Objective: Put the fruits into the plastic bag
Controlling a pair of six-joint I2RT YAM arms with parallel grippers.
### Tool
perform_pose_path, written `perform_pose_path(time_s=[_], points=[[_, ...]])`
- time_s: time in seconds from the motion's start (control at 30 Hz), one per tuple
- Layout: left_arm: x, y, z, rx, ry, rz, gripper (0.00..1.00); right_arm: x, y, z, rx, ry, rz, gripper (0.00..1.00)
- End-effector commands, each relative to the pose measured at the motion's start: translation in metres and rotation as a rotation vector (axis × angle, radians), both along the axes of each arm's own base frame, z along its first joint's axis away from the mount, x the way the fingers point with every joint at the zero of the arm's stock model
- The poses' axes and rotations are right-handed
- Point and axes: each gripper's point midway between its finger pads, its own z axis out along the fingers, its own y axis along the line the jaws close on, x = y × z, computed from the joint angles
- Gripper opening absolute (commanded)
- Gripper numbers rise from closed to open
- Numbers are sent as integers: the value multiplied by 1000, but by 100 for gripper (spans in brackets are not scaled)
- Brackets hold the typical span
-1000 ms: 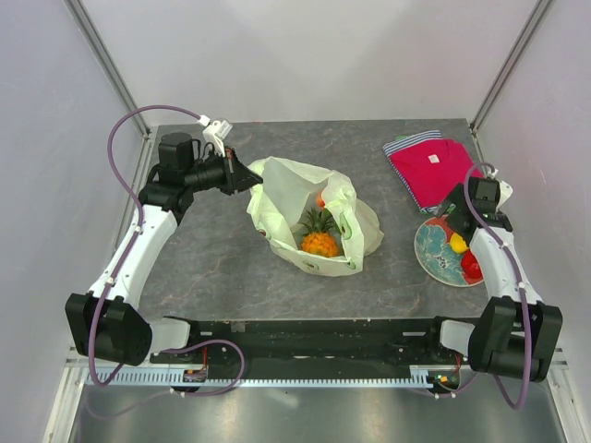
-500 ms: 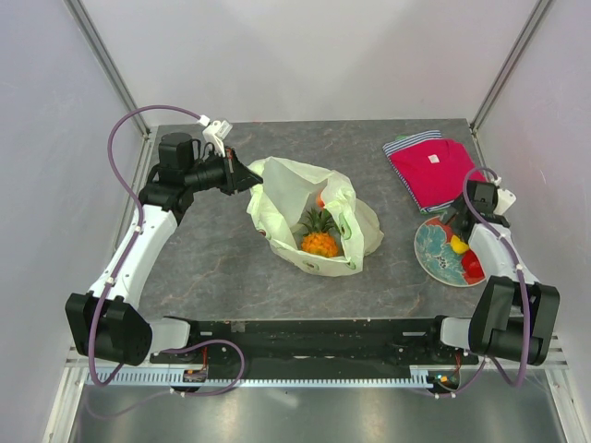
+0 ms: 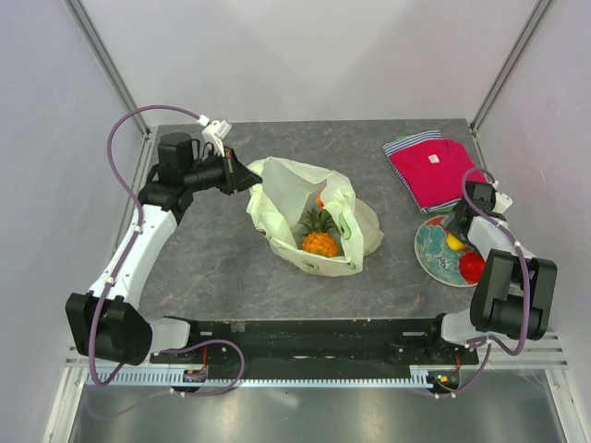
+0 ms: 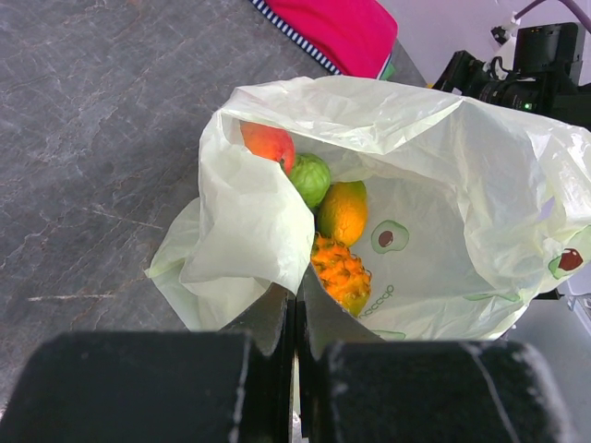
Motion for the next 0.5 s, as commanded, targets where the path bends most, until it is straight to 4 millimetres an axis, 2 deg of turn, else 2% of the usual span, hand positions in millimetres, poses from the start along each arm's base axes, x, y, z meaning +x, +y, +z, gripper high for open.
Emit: perform_pose_path(time_s=[0.0,0.17,0.27,0.3,0.33,0.47], points=[[3,-1,3,-9,-16,-14,2,5,-4,0,-10,-14,-9,77],[3,-1,2,-9,-14,-14,1,0,-3,4,-14,-31,-13,62],[3,-1,2,-10,-12,-13,2,3,-1,18,-12,-74,-3,41],[2,0,2,-9,-12,-12,1,5,0,27,-8,-102,1,26],[2,-1,3,-10,-15,-13,2,7,1,33,-7,-117,6,21],[2,-1,3,-11,-14,-13,2,18,15,61,45,-223,46,18]])
